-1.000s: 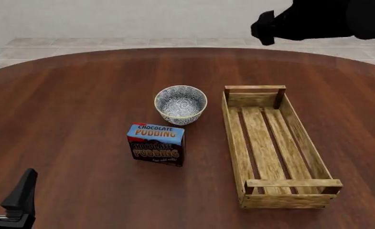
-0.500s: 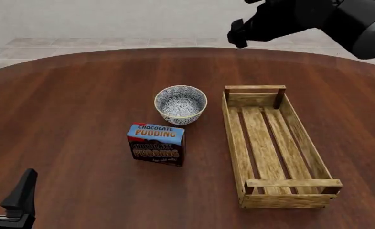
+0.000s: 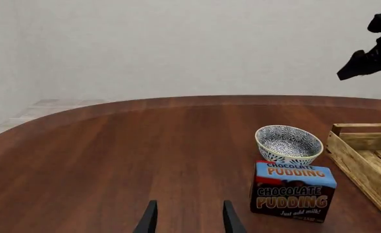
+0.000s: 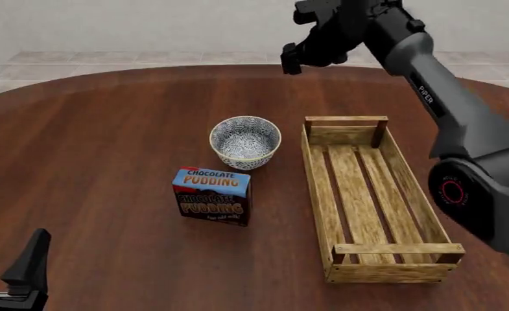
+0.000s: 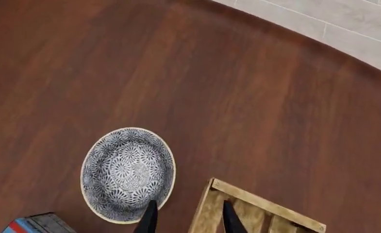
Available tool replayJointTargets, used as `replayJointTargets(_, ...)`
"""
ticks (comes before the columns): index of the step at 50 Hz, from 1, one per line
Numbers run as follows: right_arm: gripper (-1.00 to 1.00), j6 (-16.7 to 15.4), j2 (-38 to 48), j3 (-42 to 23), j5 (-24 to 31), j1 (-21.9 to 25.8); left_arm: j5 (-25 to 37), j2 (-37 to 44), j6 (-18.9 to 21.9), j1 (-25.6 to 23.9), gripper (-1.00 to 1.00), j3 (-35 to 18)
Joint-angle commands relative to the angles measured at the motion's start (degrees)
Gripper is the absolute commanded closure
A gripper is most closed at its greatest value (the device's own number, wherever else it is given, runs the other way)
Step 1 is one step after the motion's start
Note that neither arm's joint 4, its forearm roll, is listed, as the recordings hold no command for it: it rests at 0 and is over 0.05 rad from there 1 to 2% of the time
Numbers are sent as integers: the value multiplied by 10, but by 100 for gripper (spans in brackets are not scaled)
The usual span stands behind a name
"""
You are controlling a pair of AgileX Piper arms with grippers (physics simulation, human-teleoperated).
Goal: Pick up the bowl on the left and put it in the tray.
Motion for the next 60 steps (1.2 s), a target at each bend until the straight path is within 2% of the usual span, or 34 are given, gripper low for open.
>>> replayJointTargets(1, -100, 17, 142, -208, 115, 5, 0, 0, 0, 0, -100, 0)
replayJointTargets(4, -100, 25, 145, -196, 116, -6, 0, 0, 0, 0, -100, 0)
replayJointTargets(6, -100, 36, 150, -198, 116, 6, 0, 0, 0, 0, -100, 0)
replayJointTargets(7, -100, 13, 151, -201, 116, -6, 0, 0, 0, 0, -100, 0)
replayJointTargets(9, -100, 22, 152, -194, 115, -1, 0, 0, 0, 0, -100, 0)
replayJointTargets(11, -100, -9, 155, -190, 116, -23, 0, 0, 0, 0, -100, 0)
replayJointTargets(13, -100, 0, 159, -195, 116, -17, 0, 0, 0, 0, -100, 0)
replayJointTargets(15, -100, -8, 163, -200, 115, -21, 0, 0, 0, 0, -100, 0)
replayJointTargets(16, -100, -1, 165, -200, 115, -14, 0, 0, 0, 0, -100, 0)
replayJointTargets(18, -100, -12, 172, -202, 115, -14, 0, 0, 0, 0, -100, 0)
replayJointTargets(24, -100, -7, 193, -205, 115, -3, 0, 0, 0, 0, -100, 0)
replayJointTargets(31, -100, 2, 196, -178, 116, 36, 0, 0, 0, 0, -100, 0)
replayJointTargets(33, -100, -10, 185, -170, 116, 50, 0, 0, 0, 0, -100, 0)
replayJointTargets(37, -100, -12, 171, -156, 116, 61, 0, 0, 0, 0, -100, 0)
replayJointTargets(45, -100, -20, 164, -153, 116, 63, 0, 0, 0, 0, -100, 0)
replayJointTargets(53, -100, -8, 173, -162, 116, 65, 0, 0, 0, 0, -100, 0)
replayJointTargets(58, -100, 19, 189, -172, 116, 78, 0, 0, 0, 0, -100, 0)
replayJointTargets(59, -100, 15, 194, -177, 116, 73, 0, 0, 0, 0, -100, 0)
replayJointTargets(60, -100, 30, 199, -178, 116, 81, 0, 0, 0, 0, -100, 0)
